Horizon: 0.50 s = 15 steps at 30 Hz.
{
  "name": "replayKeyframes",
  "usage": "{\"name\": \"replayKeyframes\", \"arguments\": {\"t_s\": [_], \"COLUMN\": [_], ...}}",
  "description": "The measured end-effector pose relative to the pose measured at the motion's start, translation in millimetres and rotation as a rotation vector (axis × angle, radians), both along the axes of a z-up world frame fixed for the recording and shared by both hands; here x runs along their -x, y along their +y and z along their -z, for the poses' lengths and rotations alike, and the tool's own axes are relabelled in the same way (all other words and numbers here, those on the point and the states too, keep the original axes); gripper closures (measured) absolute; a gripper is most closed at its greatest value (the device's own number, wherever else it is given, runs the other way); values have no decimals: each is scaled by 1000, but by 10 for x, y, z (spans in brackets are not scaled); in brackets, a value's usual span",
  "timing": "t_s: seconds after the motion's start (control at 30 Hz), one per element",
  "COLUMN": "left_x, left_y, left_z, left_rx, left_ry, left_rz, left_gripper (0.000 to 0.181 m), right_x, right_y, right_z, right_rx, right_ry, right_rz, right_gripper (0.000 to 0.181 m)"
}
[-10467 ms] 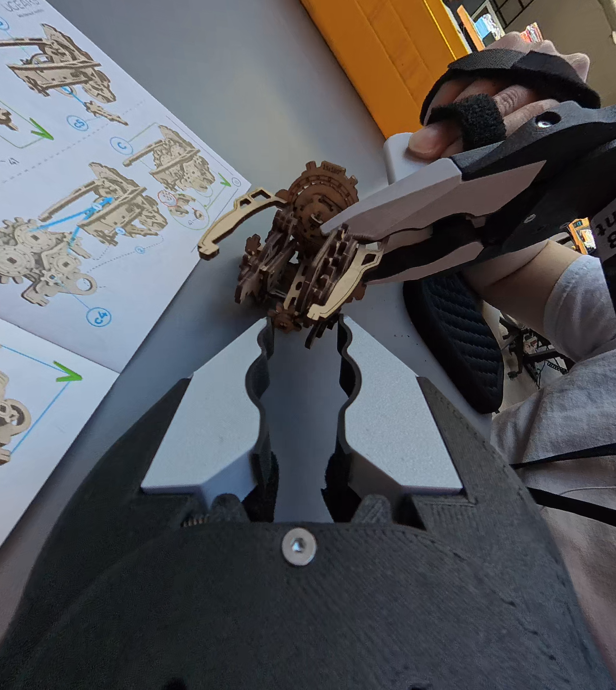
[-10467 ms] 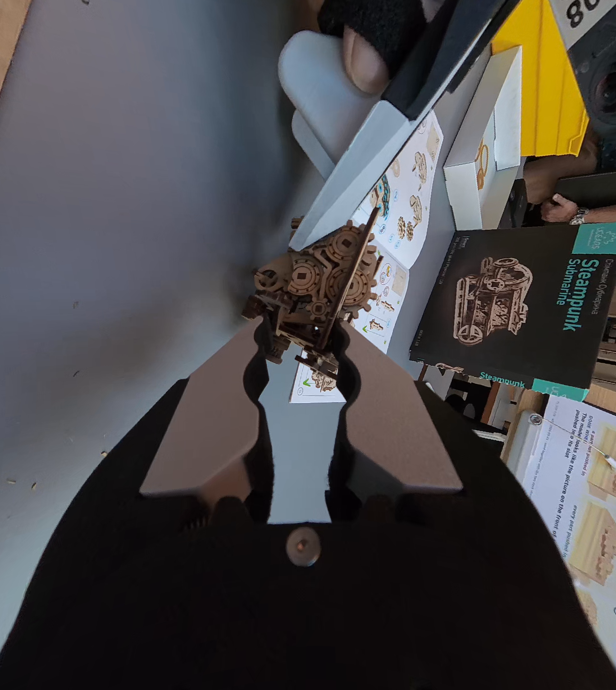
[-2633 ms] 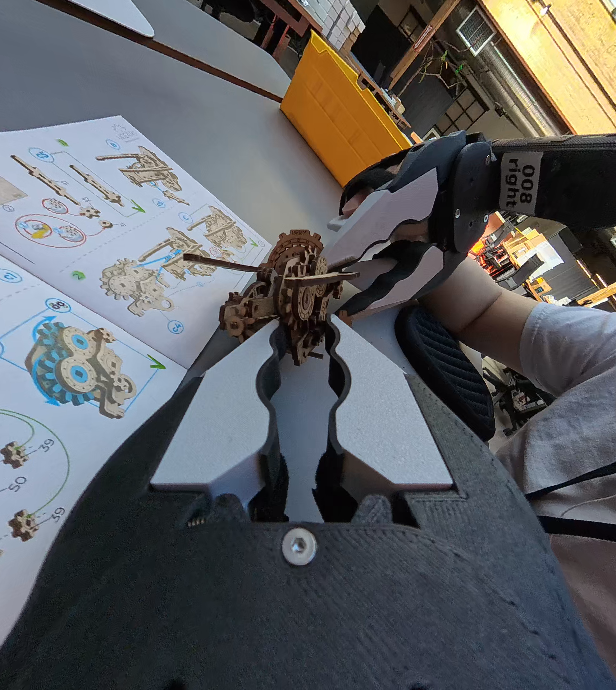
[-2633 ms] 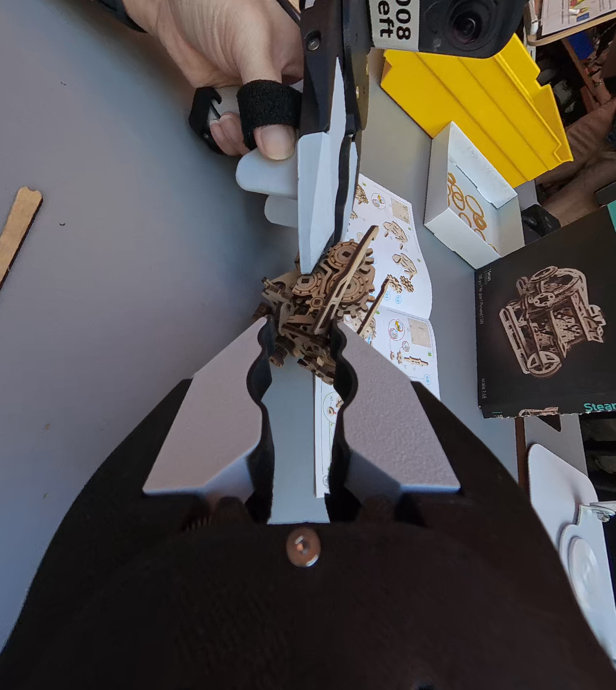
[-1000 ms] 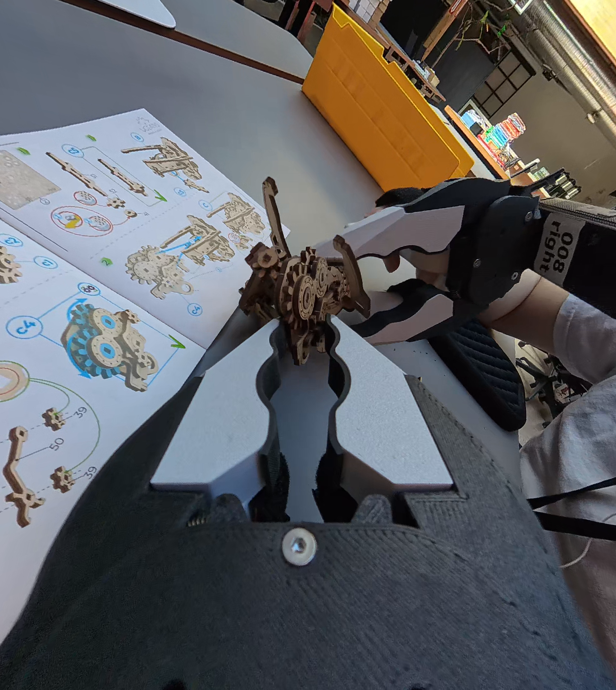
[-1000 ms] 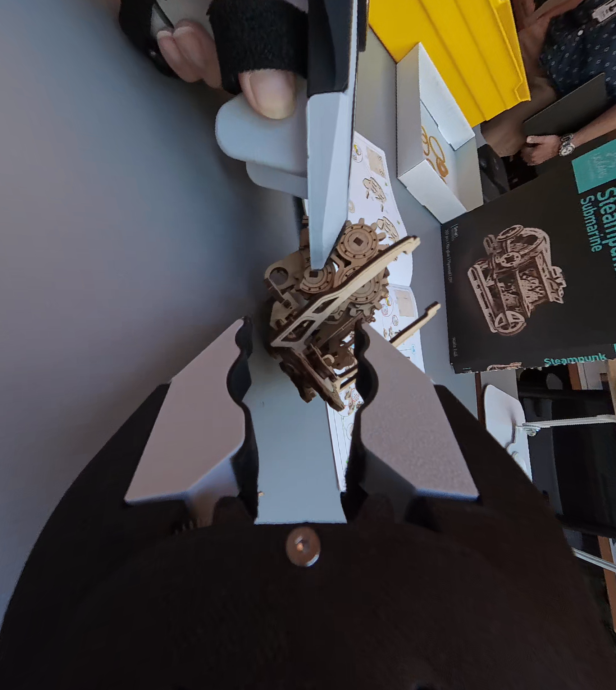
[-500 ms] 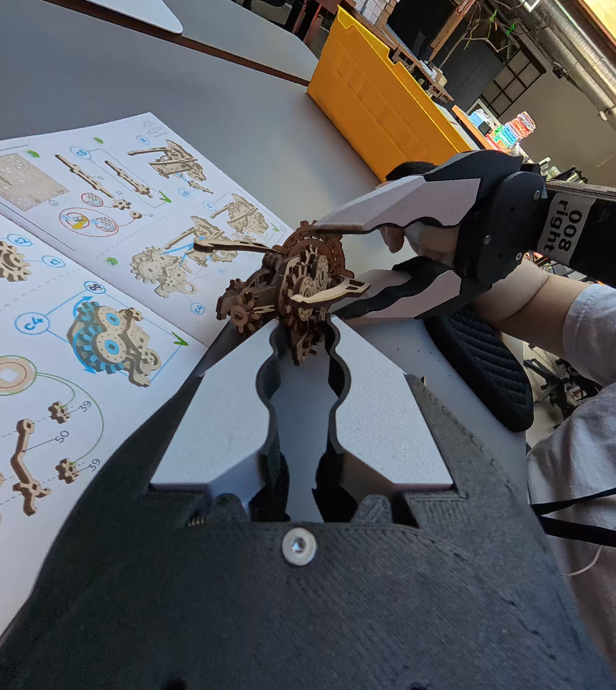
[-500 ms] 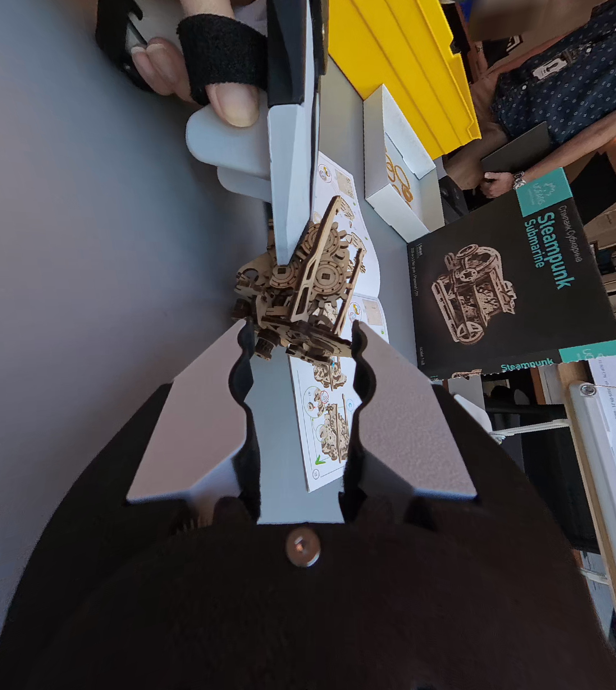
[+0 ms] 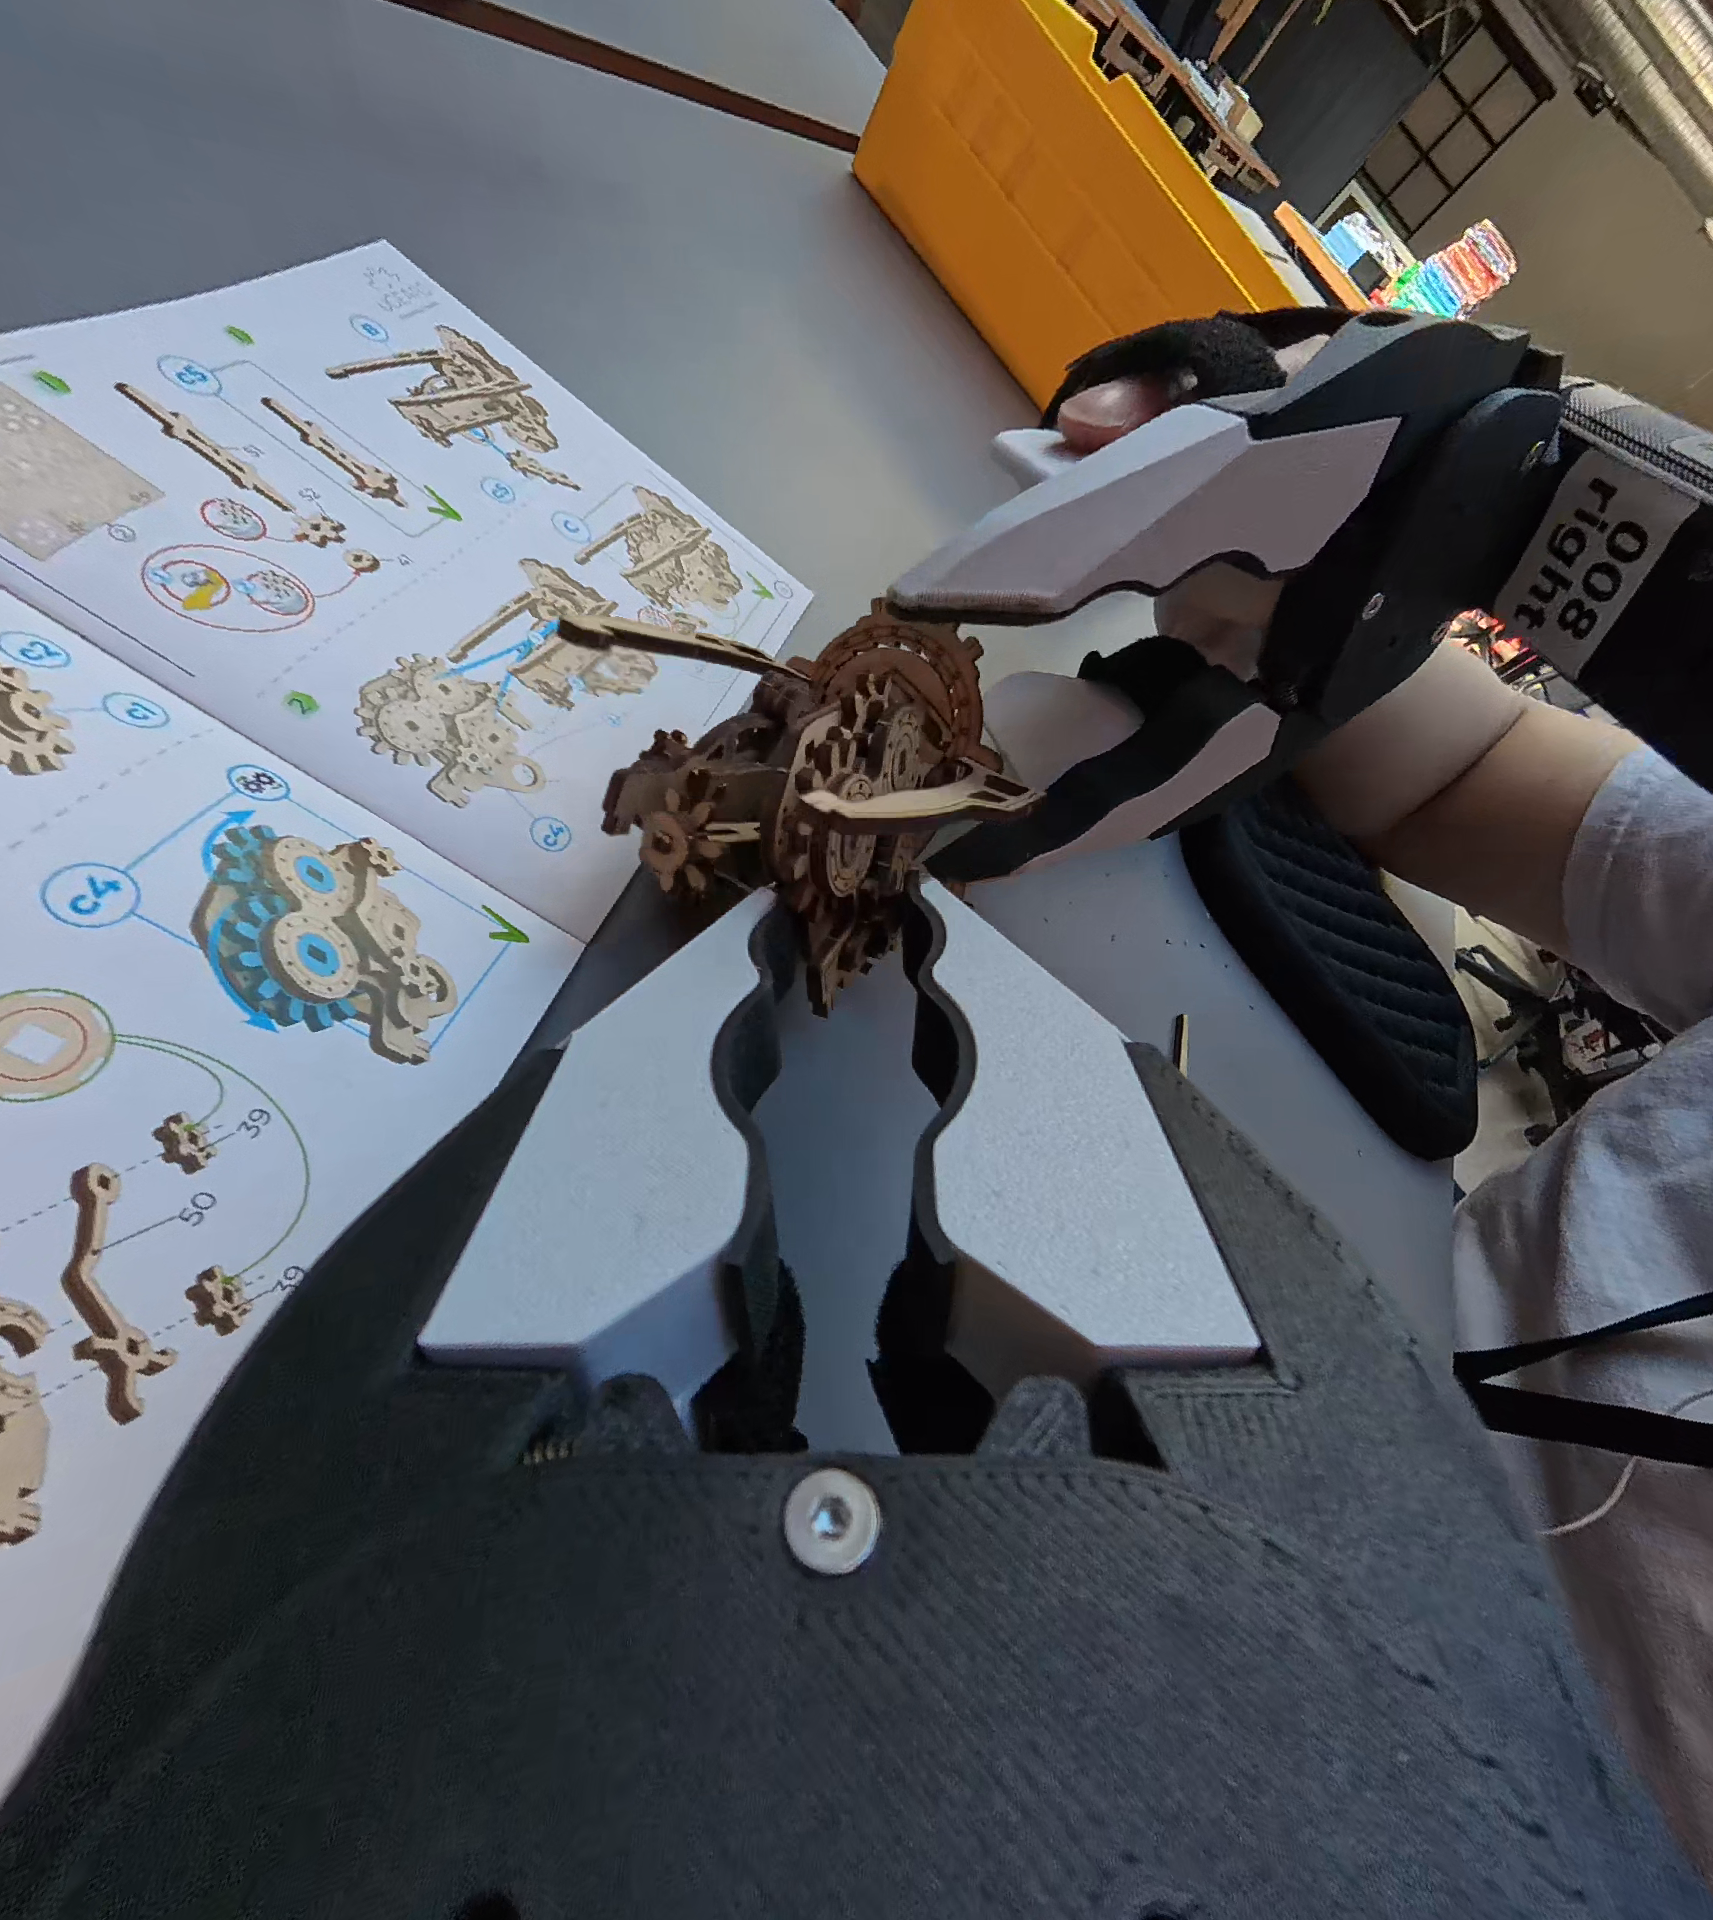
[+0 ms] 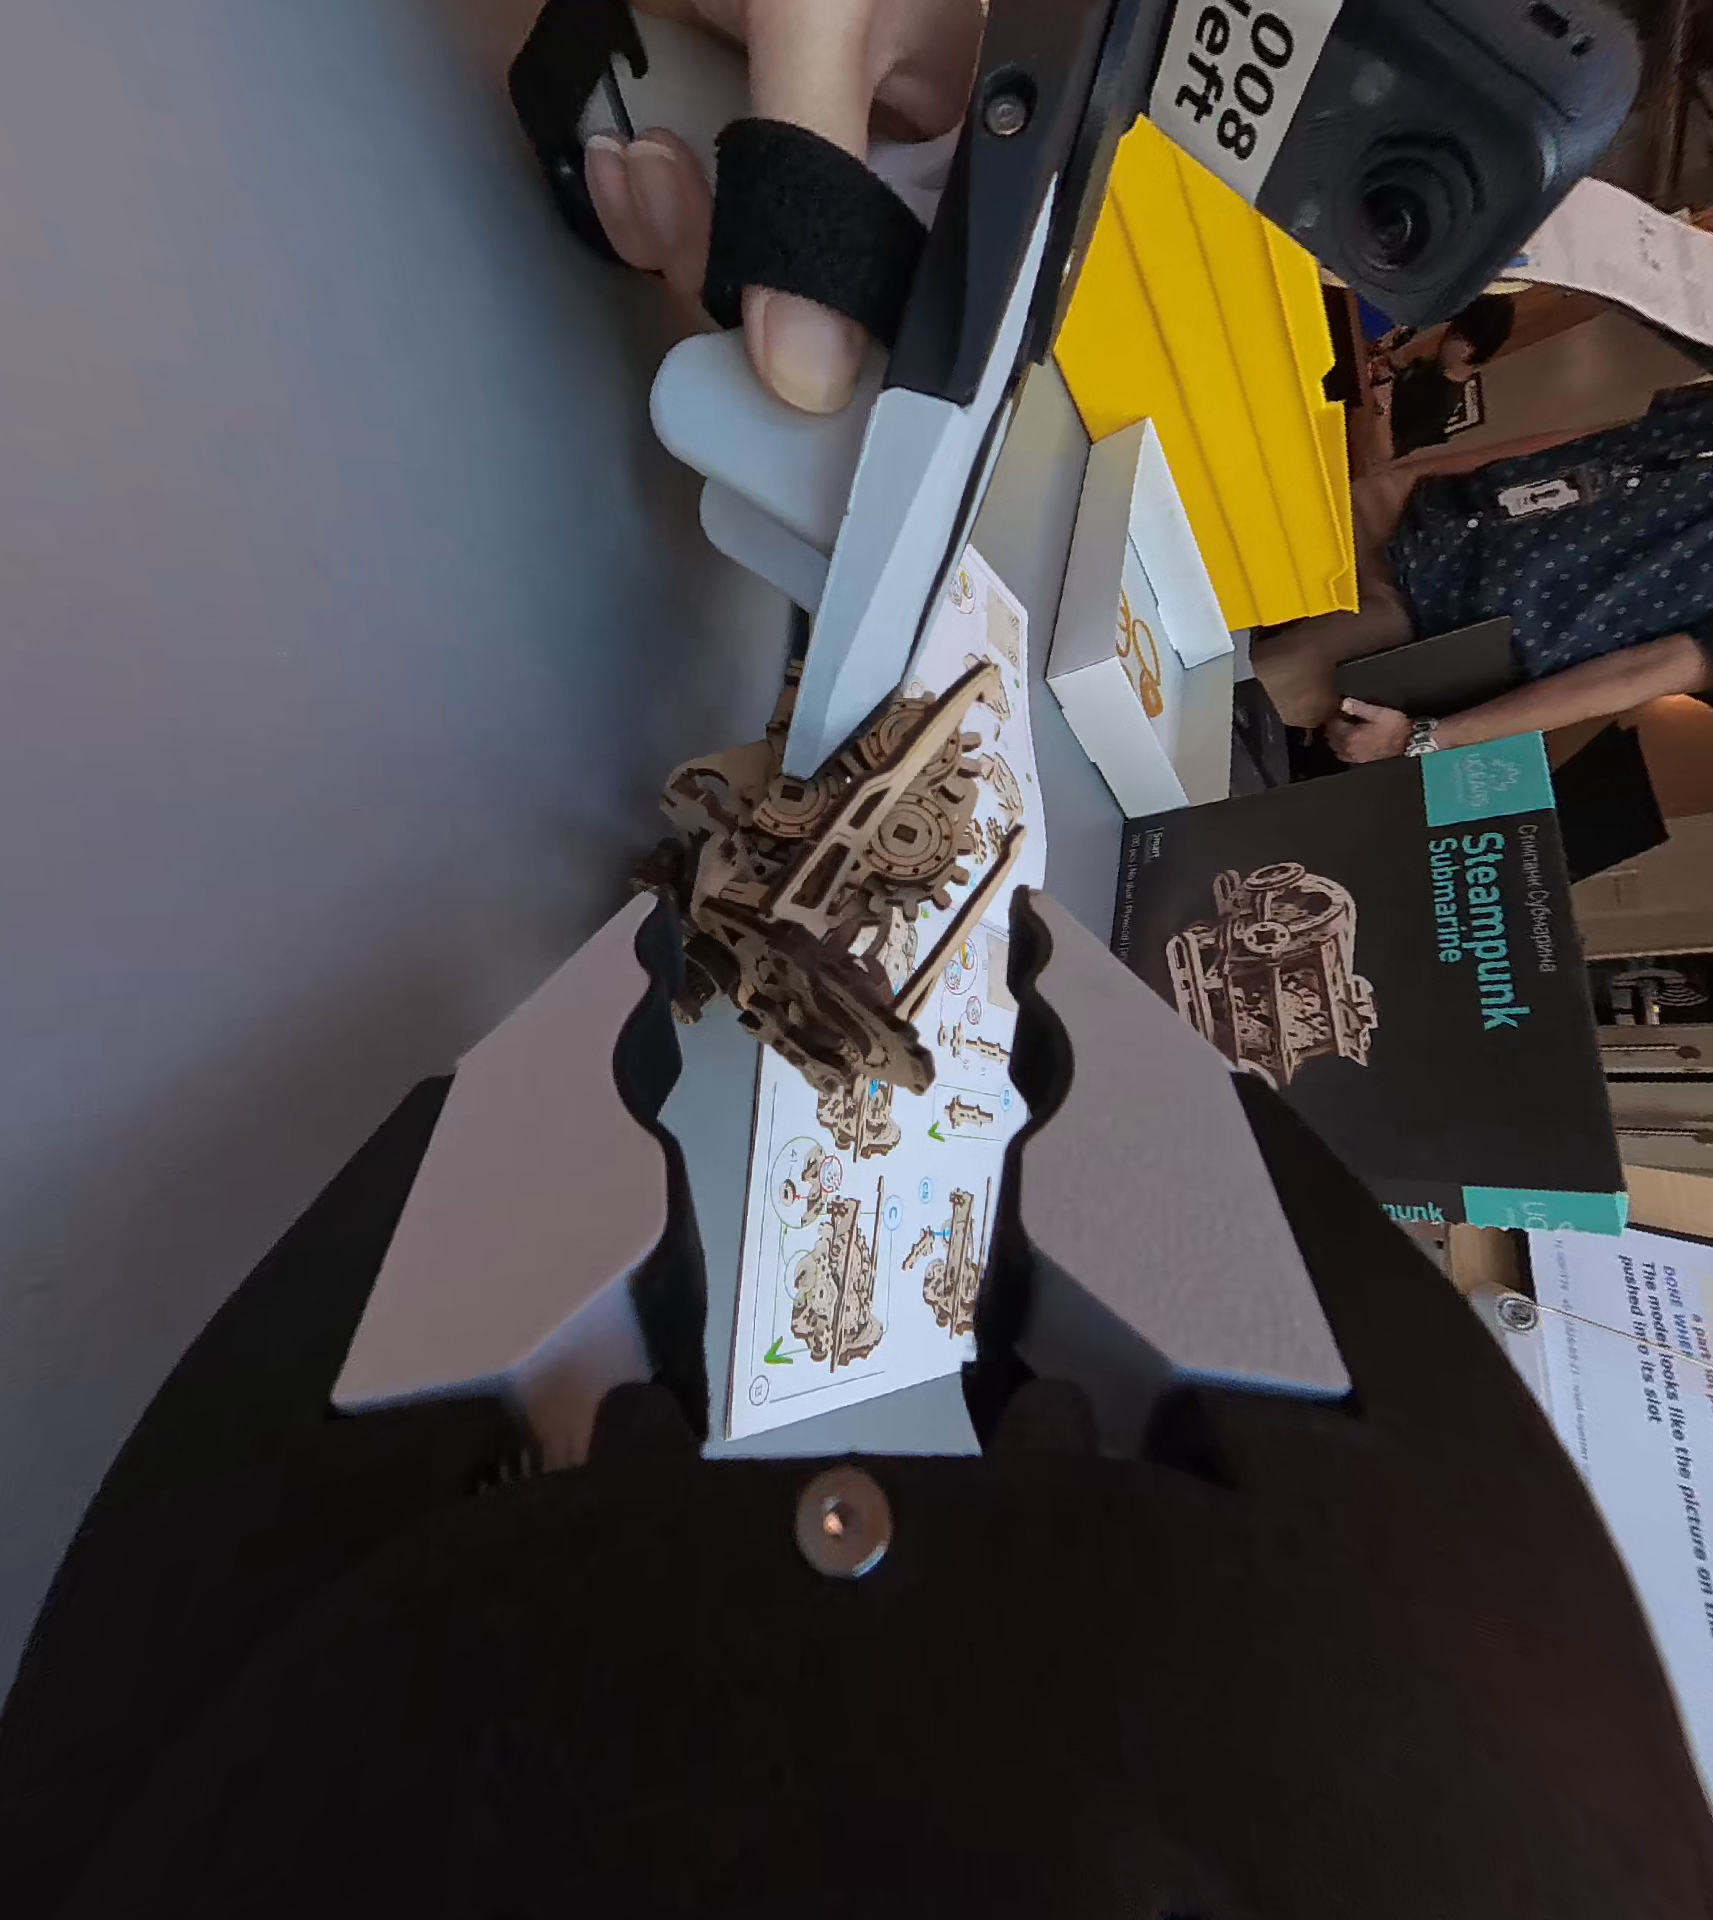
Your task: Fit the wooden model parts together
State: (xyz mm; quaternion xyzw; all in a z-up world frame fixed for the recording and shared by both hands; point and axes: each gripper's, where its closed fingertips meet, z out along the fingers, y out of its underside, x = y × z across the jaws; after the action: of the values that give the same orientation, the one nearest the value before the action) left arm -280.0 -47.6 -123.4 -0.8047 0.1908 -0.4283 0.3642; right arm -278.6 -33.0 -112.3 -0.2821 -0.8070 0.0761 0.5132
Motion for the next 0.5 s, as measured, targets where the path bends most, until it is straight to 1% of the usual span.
{"name": "replayKeyframes", "arguments": {"t_s": [0.13, 0.27, 0.37, 0.5], "left_x": [-46, -71, -54, -25], "left_y": [-12, -14, 4, 0], "left_z": [5, -1, -20, -8], "left_rx": [-4, -20, -24, -12], "left_ry": [22, 69, 75, 62], "left_rz": [19, 33, 25, 15], "left_gripper": [162, 162, 162, 163], "right_x": [17, 18, 5, 16], "right_y": [-12, -22, 5, 36], "right_z": [3, 50, -4, 5], "right_rx": [15, 55, 10, 8], "right_ry": [-22, -86, -93, -98], "right_rz": [-39, -66, -83, -43], "right_gripper": [111, 115, 114, 113]}}
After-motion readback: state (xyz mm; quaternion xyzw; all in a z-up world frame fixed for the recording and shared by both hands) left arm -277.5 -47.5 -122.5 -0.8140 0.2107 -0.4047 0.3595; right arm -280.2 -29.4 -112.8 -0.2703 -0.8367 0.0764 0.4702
